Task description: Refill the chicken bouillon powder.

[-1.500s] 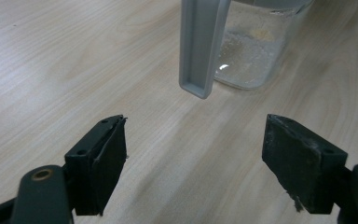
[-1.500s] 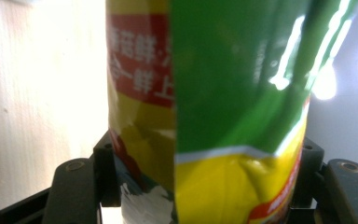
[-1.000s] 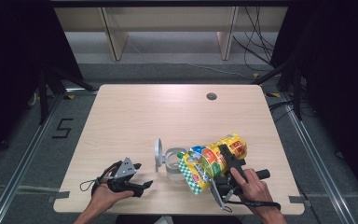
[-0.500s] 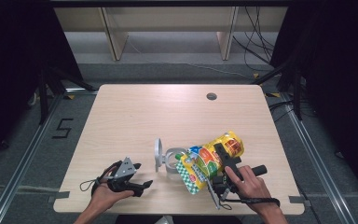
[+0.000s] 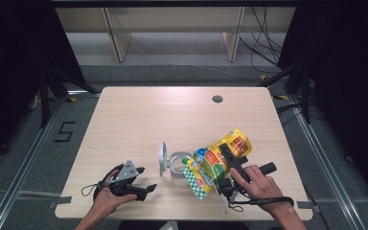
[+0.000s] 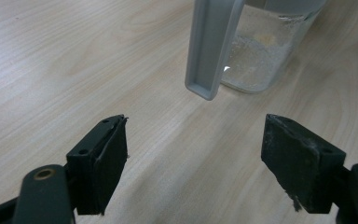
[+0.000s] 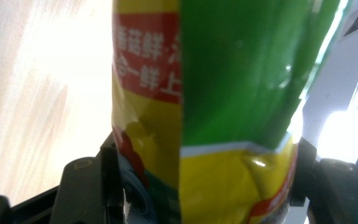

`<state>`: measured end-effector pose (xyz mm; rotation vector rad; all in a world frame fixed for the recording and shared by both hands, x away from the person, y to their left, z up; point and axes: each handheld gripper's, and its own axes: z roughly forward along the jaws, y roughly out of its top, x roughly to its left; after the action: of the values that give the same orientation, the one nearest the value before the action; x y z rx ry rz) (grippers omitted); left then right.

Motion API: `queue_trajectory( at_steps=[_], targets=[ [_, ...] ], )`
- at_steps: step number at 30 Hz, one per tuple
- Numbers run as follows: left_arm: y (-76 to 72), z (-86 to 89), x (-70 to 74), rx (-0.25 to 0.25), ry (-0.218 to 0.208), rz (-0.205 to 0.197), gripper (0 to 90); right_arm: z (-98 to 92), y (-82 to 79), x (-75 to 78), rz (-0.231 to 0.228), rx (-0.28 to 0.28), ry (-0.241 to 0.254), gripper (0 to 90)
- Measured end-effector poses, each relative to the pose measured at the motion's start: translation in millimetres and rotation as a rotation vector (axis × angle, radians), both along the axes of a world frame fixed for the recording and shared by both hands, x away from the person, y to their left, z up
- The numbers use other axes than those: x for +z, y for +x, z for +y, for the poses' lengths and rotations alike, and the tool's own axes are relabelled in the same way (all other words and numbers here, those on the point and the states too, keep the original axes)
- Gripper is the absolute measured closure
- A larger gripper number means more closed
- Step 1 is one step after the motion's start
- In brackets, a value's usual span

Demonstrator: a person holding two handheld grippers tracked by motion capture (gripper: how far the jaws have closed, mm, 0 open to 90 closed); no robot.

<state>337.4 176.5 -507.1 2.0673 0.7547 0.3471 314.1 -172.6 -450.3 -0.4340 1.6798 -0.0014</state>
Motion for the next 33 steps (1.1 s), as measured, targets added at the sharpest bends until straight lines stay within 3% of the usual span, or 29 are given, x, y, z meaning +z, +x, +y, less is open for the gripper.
queue_trajectory(
  at_steps=[2,3,5,6,8,9,10,11,16,17,19,21,22,23,24,25,26,28,29,33],
  targets=[
    [-0.2,-0.2,-0.2,0.0,0.009,0.023,22.3,0.7,1.1,2.2,-0.007,0.012,-0.023,38.5],
    [-0.3,-1.1,-0.7,0.006,0.009,0.007,22.3,0.8,1.2,2.5,-0.006,0.009,-0.021,38.5],
    [-1.0,-1.1,0.2,0.003,0.013,0.019,22.3,2.3,2.1,5.8,-0.017,0.022,-0.071,38.7],
    [-0.7,-0.8,0.5,-0.001,0.014,0.02,22.3,2.0,1.3,4.4,-0.014,0.009,-0.051,39.0],
    [0.2,-0.2,0.9,-0.013,0.02,0.002,22.3,2.8,1.4,6.1,-0.023,0.016,-0.07,40.3],
    [0.4,-0.1,0.2,-0.012,0.01,0.003,22.3,3.0,1.9,5.4,-0.014,0.018,-0.05,41.2],
    [-0.3,-0.1,-0.1,0.001,0.006,0.025,22.3,5.2,3.1,8.8,-0.024,0.039,-0.094,41.6],
    [0.7,0.7,0.3,-0.011,0.01,0.011,22.3,5.3,2.8,6.6,-0.008,0.018,-0.066,41.9],
    [0.9,0.8,0.4,-0.013,0.011,0.008,22.3,6.5,3.9,8.6,-0.027,0.046,-0.101,42.5],
    [0.9,0.7,0.3,-0.013,0.01,0.009,22.3,5.0,2.6,6.0,-0.015,0.022,-0.059,42.6],
    [0.0,-0.3,-0.3,-0.001,-0.001,0.029,22.3,6.8,2.7,10.5,-0.031,0.045,-0.12,42.7],
    [-0.3,-0.4,-0.3,-0.001,-0.001,0.026,22.3,7.6,1.7,14.0,-0.028,0.033,-0.157,42.8],
    [-0.3,-0.4,-0.3,-0.001,-0.001,0.026,22.3,7.6,1.7,14.0,-0.028,0.033,-0.157,42.8],
    [-0.7,-0.9,-0.4,0.002,-0.012,0.027,22.4,4.8,0.3,11.5,-0.023,0.007,-0.108,43.0],
    [-0.7,-0.9,-0.4,0.002,-0.012,0.027,22.4,4.8,0.3,11.5,-0.023,0.007,-0.108,43.0],
    [0.3,0.8,0.8,-0.003,0.015,0.005,22.5,5.2,0.9,15.5,-0.038,0.03,-0.154,43.2],
    [0.4,0.8,1.1,-0.004,0.015,0.01,22.5,5.2,0.8,16.7,-0.04,0.034,-0.164,43.5],
    [1.0,0.8,0.8,-0.008,0.015,0.007,22.5,3.9,0.3,17.4,-0.042,0.03,-0.167,44.9],
    [1.0,0.6,0.7,-0.009,0.015,0.007,22.5,2.3,-0.5,16.1,-0.036,0.019,-0.14,45.1],
    [-0.2,-0.5,-0.1,0.002,-0.002,0.024,22.4,4.1,-0.5,17.5,-0.046,0.031,-0.166,45.3]
  ],
)
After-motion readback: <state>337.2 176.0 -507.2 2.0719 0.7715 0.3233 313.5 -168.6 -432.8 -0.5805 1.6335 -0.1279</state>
